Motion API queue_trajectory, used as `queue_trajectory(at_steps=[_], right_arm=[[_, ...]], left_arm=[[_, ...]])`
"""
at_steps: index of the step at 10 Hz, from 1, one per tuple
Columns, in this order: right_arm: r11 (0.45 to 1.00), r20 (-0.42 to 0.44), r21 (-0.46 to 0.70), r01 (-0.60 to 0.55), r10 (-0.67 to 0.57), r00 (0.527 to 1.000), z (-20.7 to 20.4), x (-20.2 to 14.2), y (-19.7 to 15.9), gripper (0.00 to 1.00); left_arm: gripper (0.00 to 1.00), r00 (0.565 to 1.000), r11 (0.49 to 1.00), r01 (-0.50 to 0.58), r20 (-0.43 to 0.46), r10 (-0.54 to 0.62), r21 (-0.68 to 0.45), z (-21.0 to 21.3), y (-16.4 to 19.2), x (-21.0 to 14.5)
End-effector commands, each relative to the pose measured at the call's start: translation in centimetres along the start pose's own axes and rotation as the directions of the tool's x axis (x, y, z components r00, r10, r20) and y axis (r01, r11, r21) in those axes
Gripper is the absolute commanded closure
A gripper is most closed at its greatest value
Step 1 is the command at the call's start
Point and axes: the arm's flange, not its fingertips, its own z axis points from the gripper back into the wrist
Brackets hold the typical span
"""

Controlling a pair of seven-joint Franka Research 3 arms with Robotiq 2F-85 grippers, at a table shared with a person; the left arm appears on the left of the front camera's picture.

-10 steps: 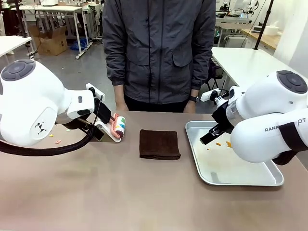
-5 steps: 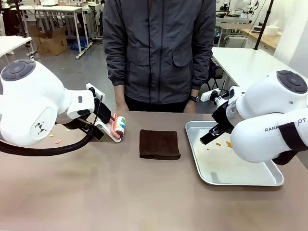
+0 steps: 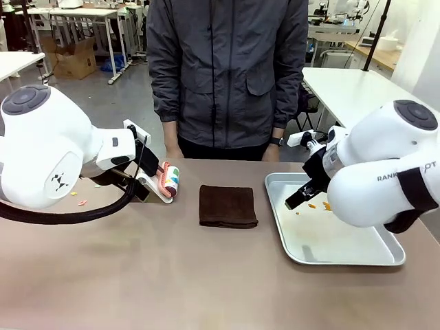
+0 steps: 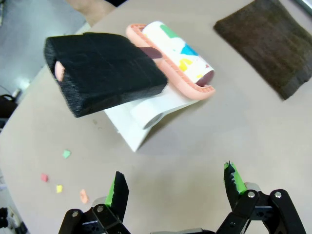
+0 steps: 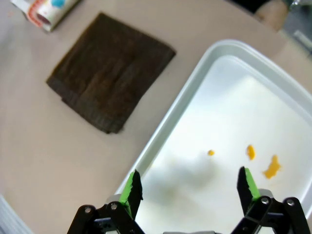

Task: Clean the surface of the table.
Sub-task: Hold the Lint Roller with your left hand and the towel with your right hand.

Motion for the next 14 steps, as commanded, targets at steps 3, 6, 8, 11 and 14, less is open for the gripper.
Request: queue_trajectory(at_steps=[3,6,8,11,14], right_arm=[[0.944,-0.156,0.202,0.26,-0.231,0.96,6.0,-0.2,-2.3,0.0],[0.809,-0.2,0.493,0.32,-0.253,0.947,10.0,-3.0,-5.3,0.0],[0.676,-0.185,0.621,0.396,-0.364,0.913,11.9,-6.6,-8.4,0.0],[0.534,-0.084,0.731,0.425,-0.548,0.832,13.8,-14.6,-11.5,0.0],[0.348,-0.122,0.767,0.539,-0.746,0.655,11.8,-21.1,-15.0,0.0]], left_arm=[[0.0,0.956,0.96,-0.243,-0.203,0.212,-0.14,5.8,0.7,-1.7],[0.0,0.964,0.896,-0.26,-0.052,0.259,-0.361,12.4,3.6,-5.8],[0.0,0.946,0.843,-0.263,0.046,0.321,-0.47,15.4,8.5,-9.8],[0.0,0.828,0.686,-0.336,0.144,0.542,-0.646,16.0,15.7,-19.2],[0.0,0.643,0.491,-0.389,0.151,0.75,-0.779,12.5,19.8,-28.8]])
